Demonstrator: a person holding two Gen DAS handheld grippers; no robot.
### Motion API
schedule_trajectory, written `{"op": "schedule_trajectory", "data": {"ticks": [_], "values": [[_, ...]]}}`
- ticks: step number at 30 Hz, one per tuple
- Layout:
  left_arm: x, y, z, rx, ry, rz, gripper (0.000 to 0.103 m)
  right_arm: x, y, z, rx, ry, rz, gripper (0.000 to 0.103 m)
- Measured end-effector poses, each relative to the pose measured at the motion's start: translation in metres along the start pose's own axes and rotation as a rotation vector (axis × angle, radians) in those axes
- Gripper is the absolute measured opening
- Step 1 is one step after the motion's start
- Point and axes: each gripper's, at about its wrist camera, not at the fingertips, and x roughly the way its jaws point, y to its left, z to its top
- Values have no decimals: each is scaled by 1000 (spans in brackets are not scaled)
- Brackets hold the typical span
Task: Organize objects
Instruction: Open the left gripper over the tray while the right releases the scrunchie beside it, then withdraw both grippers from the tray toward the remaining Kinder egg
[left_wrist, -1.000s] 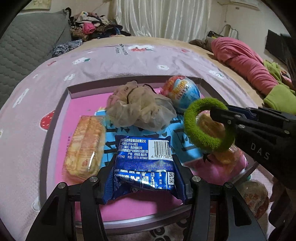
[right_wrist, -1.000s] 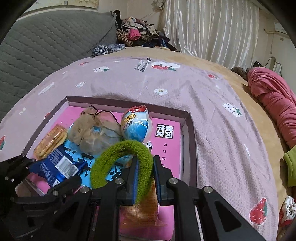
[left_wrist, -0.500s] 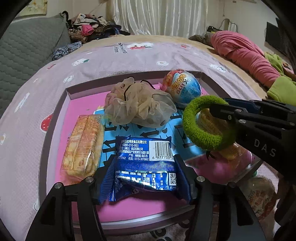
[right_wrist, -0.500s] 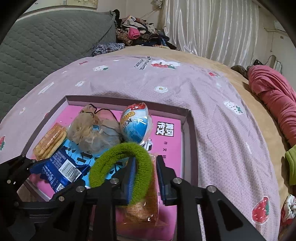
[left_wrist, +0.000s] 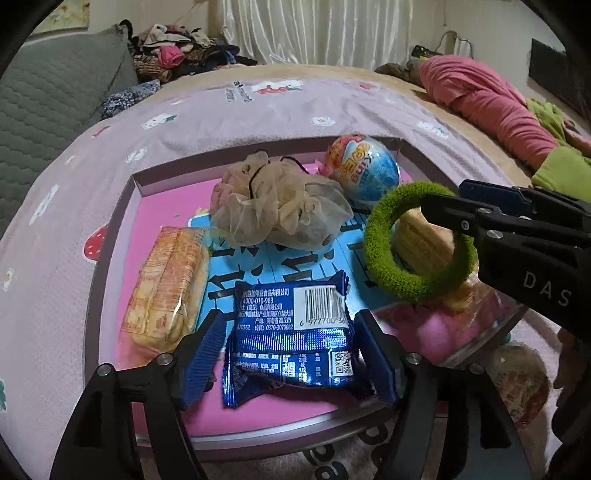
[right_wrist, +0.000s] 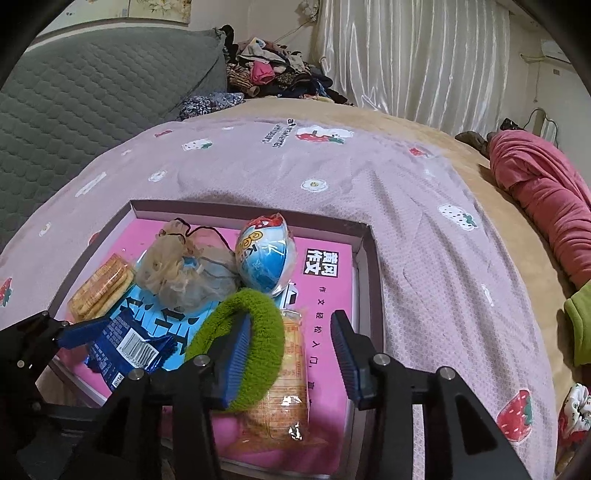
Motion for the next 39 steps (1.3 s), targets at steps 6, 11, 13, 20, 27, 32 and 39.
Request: {"op": "schedule_trajectory", "data": {"ticks": [6, 11, 13, 20, 27, 32, 39], "values": [[-6, 1, 0, 0, 0, -1, 75, -4, 0, 1, 3, -7, -6, 50], [-13, 3, 0, -20, 22, -83, 78, -14, -2, 2, 19, -32, -14, 63], [-17, 2, 1, -18, 14, -75, 78, -20, -4, 3, 29, -43, -12, 64], [-39, 8, 4, -48, -19, -114, 81, -39, -1, 4, 21, -73, -36, 72], [-69, 14, 7, -54, -84, -46, 85, -72, -5, 4, 54, -134, -36, 83], [-88, 19, 6, -73, -114, -22, 87, -93, -11, -3, 97, -150, -18, 90], [-117, 16, -13, -90, -119, -11, 87, -122, -10, -24, 148, -114, 11, 90]]}}
